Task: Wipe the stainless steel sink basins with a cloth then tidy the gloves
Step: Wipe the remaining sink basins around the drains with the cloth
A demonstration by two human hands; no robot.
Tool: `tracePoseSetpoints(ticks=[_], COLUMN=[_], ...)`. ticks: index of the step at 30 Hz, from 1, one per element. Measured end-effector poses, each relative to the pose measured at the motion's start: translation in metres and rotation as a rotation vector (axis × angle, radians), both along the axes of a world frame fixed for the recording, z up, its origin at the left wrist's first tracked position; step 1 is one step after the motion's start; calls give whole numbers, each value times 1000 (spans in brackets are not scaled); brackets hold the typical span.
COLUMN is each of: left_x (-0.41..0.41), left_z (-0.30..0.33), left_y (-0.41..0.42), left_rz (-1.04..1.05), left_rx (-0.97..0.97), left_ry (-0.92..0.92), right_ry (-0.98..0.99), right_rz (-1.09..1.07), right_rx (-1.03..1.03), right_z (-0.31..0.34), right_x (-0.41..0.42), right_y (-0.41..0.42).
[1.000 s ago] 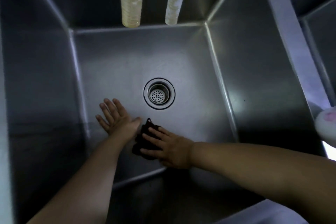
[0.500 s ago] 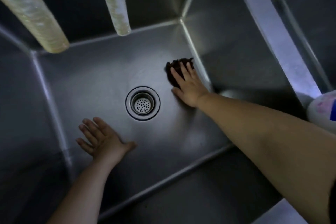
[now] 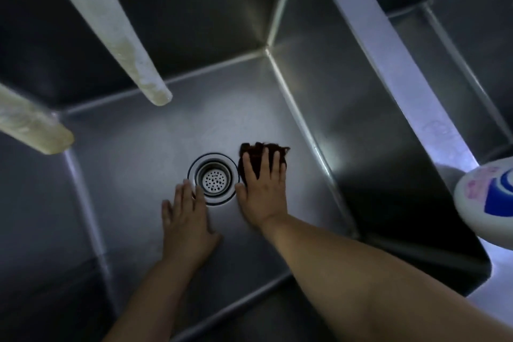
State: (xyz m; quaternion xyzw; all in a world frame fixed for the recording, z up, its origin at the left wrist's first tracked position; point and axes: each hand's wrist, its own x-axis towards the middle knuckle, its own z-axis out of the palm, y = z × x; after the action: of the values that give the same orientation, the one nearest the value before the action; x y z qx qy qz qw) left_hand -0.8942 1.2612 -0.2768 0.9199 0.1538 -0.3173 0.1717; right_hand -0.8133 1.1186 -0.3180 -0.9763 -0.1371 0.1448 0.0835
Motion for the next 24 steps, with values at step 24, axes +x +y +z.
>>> tracePoseSetpoints(ticks=[24], left_x=[31], left_z=[-10], left_y=[-11], left_rz=[-73], left_rx=[37], left_ry=[411], right_ry=[-166], right_rz=[33], right_rx=[45], right_z=[-1], right_x=[143], right_y=[-24])
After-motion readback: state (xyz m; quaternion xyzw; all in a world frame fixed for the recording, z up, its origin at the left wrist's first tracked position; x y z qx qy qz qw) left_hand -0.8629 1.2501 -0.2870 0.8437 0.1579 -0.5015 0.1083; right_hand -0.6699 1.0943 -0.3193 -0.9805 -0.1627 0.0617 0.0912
